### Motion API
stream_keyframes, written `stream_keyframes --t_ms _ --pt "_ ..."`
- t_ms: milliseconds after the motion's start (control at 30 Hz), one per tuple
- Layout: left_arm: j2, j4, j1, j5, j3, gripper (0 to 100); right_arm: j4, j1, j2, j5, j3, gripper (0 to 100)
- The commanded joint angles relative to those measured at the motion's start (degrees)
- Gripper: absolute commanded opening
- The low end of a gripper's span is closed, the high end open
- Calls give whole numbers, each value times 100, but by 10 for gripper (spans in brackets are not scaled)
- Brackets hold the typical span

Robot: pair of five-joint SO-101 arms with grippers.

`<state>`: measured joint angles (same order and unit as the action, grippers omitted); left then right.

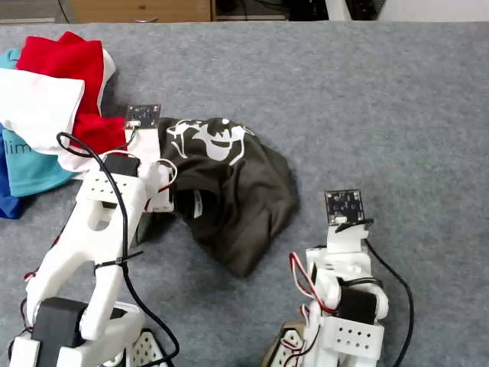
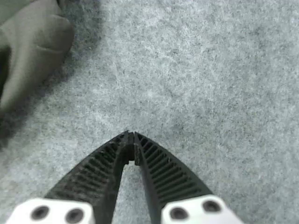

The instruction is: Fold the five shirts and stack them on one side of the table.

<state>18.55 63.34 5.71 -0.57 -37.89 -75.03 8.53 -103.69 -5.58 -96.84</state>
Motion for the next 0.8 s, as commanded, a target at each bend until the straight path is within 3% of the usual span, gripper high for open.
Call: stream_keyframes --t_ms 0,333,467,533,667,767 --pt "154 35 -79 26 70 108 -35 -22 -497 53 4 5" --pt "207 97 -79 35 132 225 -35 -22 -497 53 4 5" --pt "215 1248 -44 1073 835 220 -35 -22 -497 53 4 5" --pt "215 1486 -158 1002 1160 195 -35 -22 -497 53 4 5" --pt "215 1486 -580 949 1336 7 -35 -22 -497 53 4 5" --pt "312 1741 -809 932 1284 14 -35 -22 -497 53 4 5"
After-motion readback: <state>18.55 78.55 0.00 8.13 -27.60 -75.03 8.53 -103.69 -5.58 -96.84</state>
